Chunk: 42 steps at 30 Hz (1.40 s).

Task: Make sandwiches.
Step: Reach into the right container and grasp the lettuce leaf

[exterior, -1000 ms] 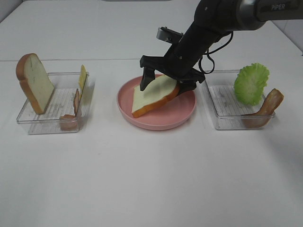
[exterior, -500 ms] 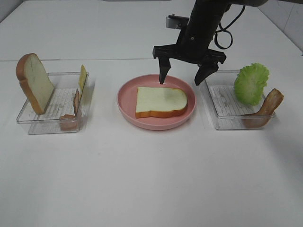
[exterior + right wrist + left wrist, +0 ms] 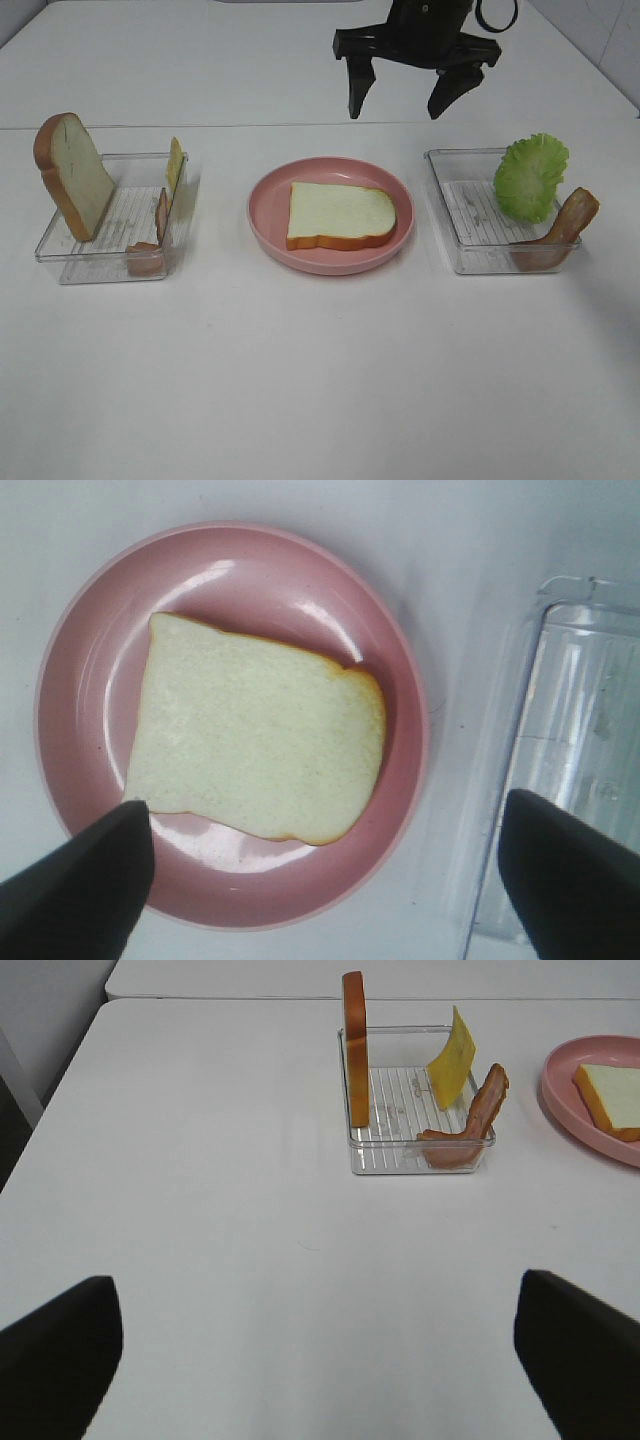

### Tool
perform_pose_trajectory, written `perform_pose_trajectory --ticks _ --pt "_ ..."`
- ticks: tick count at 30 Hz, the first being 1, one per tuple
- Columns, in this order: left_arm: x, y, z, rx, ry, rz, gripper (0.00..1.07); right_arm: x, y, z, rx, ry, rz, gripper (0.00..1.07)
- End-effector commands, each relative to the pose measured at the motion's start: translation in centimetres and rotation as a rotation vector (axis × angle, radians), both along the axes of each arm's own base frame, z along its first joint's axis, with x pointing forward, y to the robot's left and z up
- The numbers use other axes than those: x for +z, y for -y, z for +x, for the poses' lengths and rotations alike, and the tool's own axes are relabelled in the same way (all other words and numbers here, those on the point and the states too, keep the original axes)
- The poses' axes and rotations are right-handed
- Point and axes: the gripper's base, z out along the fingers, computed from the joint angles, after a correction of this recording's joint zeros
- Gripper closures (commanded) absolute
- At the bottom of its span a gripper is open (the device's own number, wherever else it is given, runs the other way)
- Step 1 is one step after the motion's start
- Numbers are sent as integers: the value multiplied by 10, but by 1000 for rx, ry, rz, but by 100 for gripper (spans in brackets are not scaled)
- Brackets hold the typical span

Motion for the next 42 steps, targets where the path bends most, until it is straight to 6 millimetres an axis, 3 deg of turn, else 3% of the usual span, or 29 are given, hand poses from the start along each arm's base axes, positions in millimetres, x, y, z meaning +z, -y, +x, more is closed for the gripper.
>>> perform_pose_trajectory --ticks 1,3,5,6,7,9,10,11,12,14,16,19,21,25,38,42 --pt "0 0 -2 7 19 2 7 20 34 1 -63 -10 -28 19" --pt "0 0 -2 7 19 2 7 21 42 3 -81 -7 -26 19" --pt "0 0 -2 7 19 2 7 22 68 9 -135 -5 -27 20" --pt "0 0 -2 7 19 2 7 22 68 9 -135 -5 -27 20" --pt "0 0 -2 7 19 2 7 22 84 13 -172 -5 -27 20" --pt "0 0 -2 7 19 2 7 22 92 15 -187 -6 -27 20" --pt "0 0 -2 7 19 2 7 22 108 18 -215 -5 -29 20" --pt "0 0 -2 7 19 2 7 22 108 18 -215 -5 -29 20" --pt "0 0 -2 7 19 2 7 21 125 19 -244 -11 -32 21" --pt "0 0 -2 7 19 2 7 19 133 20 -259 -18 -34 21" --pt "0 0 -2 7 19 2 7 7 160 22 -311 -51 -41 21" --pt "0 0 -2 7 19 2 7 5 165 22 -318 -57 -42 21" --pt "0 0 -2 7 19 2 7 -3 181 23 -341 -76 -47 21" --pt "0 0 -2 7 19 2 7 -9 187 25 -347 -87 -48 21" --pt "0 0 -2 7 18 2 7 -70 187 41 -321 -165 -61 21" --pt "0 0 -2 7 18 2 7 -78 187 42 -321 -182 -64 23"
